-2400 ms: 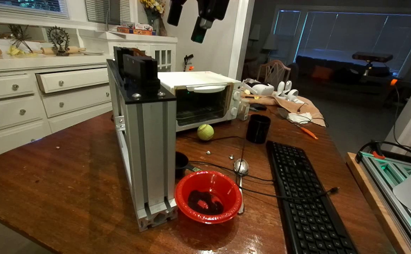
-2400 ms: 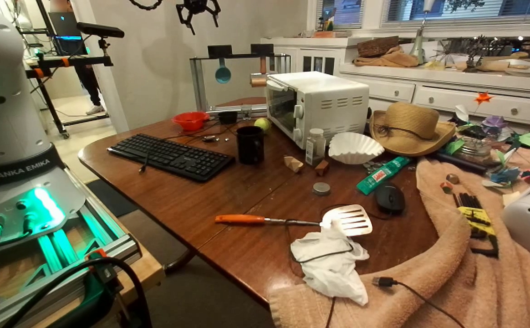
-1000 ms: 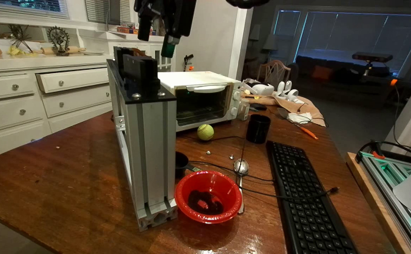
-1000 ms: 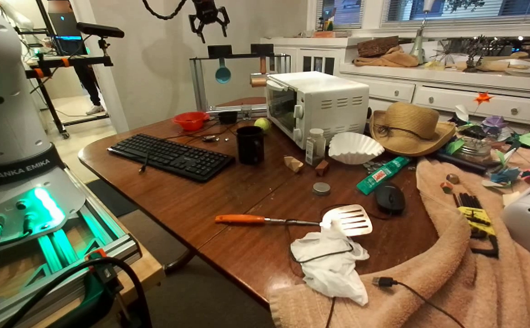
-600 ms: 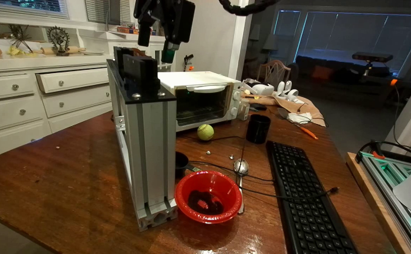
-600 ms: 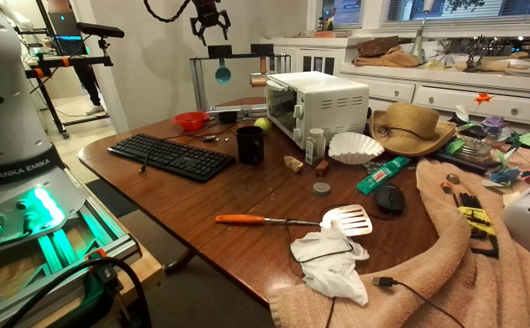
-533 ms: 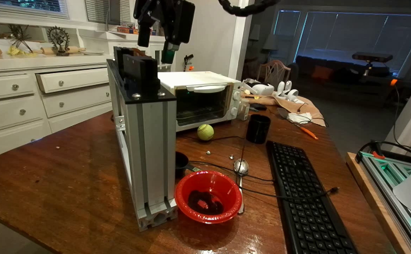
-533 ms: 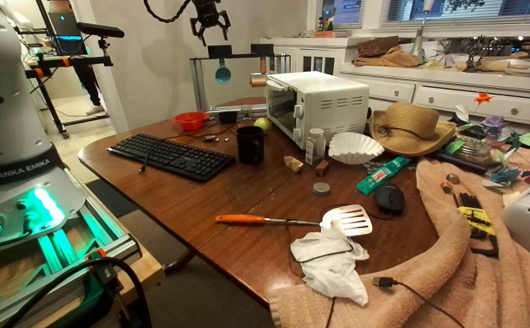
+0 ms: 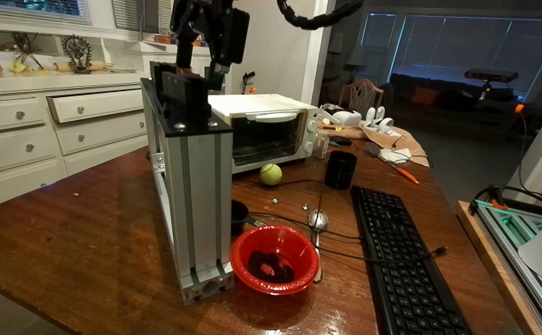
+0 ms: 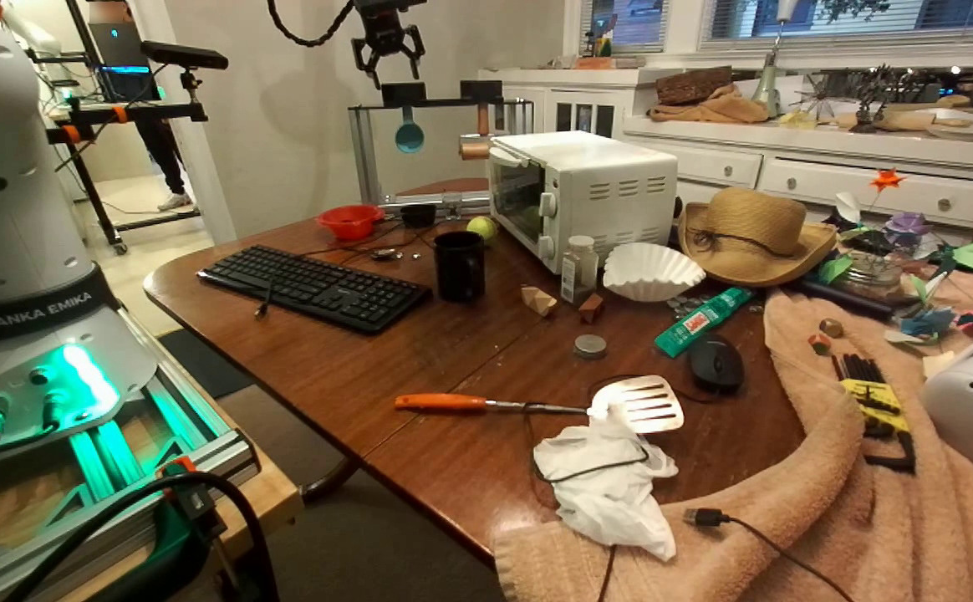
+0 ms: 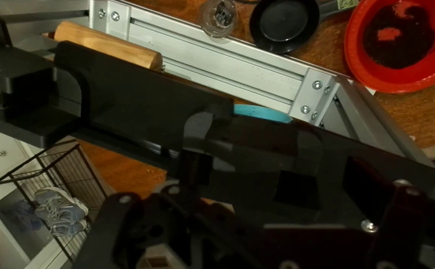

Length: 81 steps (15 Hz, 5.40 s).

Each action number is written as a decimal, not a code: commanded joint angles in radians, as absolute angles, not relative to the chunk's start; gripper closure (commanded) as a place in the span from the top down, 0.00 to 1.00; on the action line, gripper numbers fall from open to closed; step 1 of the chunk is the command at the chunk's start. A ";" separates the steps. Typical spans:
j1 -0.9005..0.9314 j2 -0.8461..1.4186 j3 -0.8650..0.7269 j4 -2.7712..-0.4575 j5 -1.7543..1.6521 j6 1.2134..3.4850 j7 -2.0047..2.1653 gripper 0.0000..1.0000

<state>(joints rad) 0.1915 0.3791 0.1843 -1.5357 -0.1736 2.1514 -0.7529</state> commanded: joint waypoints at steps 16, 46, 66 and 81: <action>0.185 0.450 0.194 -1.445 -0.171 2.083 -0.768 0.87; 0.208 0.566 0.182 -1.250 -0.180 1.959 -0.690 0.69; 0.177 0.412 0.200 -1.424 -0.139 1.926 -0.704 0.23; 0.067 0.000 0.177 -2.041 0.223 2.211 -0.865 0.23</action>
